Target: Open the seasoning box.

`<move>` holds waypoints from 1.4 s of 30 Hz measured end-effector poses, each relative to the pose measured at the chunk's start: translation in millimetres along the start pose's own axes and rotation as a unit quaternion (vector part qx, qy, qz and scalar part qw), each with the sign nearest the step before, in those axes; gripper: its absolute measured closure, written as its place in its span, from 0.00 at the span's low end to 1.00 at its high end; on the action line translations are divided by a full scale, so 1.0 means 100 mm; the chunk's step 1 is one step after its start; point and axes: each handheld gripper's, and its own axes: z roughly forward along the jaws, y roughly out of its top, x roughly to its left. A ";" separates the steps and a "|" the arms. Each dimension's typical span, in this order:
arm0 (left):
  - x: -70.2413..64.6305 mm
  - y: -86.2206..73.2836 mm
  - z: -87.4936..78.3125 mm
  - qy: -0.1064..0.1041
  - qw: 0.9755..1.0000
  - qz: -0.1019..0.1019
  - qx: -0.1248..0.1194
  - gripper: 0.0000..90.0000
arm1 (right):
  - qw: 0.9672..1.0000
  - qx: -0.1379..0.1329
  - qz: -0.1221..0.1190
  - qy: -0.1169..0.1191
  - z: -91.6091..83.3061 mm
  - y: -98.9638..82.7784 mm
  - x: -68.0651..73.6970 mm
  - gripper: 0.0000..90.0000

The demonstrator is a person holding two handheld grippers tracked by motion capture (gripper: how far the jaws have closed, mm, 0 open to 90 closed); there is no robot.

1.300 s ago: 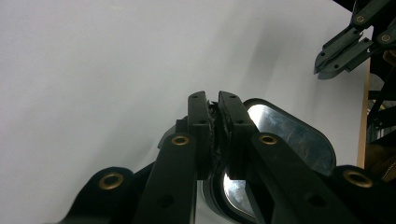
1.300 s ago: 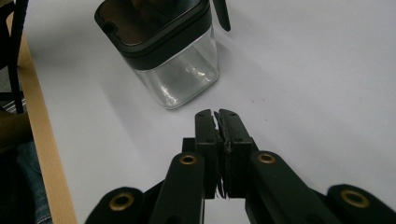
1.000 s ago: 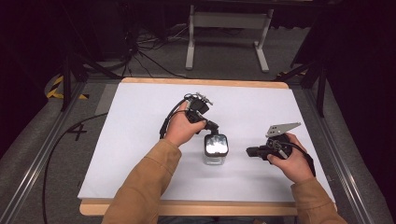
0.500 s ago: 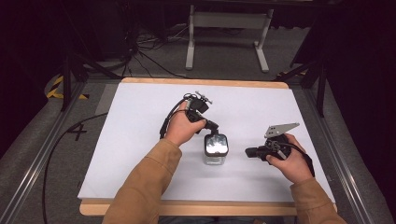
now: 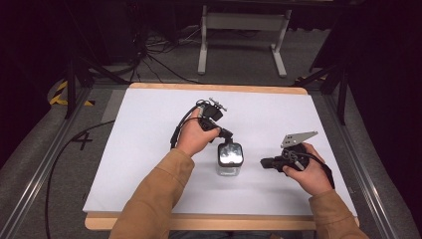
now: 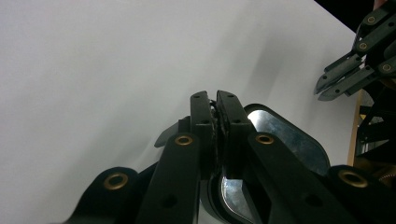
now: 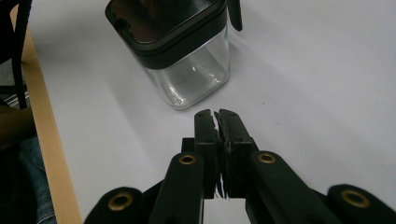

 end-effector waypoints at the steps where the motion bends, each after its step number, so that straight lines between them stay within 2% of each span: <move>1: 0.00 0.00 0.00 0.000 1.000 0.000 0.000 0.96 | 1.000 0.000 0.000 0.000 0.00 0.00 0.00 0.97; 11: 0.02 -0.01 0.00 -0.007 1.000 -0.014 -0.001 0.96 | 1.000 0.000 -0.010 0.003 0.02 0.02 0.05 0.98; 18: 0.03 -0.01 0.00 -0.009 1.000 -0.019 -0.001 0.96 | 0.999 -0.009 -0.035 0.008 0.09 0.08 0.15 1.00; 24: 0.03 -0.01 0.00 -0.009 1.000 -0.022 -0.001 0.96 | 0.998 -0.004 -0.055 0.017 0.18 0.12 0.24 1.00; 27: 0.03 -0.01 -0.01 -0.010 1.000 -0.026 0.003 0.96 | 0.998 -0.012 -0.064 0.019 0.22 0.14 0.27 1.00; 31: 0.04 -0.01 0.00 -0.012 1.000 -0.029 -0.004 0.96 | 0.998 -0.015 -0.067 0.016 0.26 0.15 0.30 1.00; 38: 0.04 -0.01 0.00 -0.014 0.999 -0.033 -0.001 0.96 | 0.997 -0.028 -0.071 0.014 0.32 0.17 0.32 1.00; 42: 0.04 -0.01 0.00 -0.014 0.999 -0.034 -0.001 0.96 | 0.997 -0.027 -0.070 0.014 0.32 0.18 0.33 1.00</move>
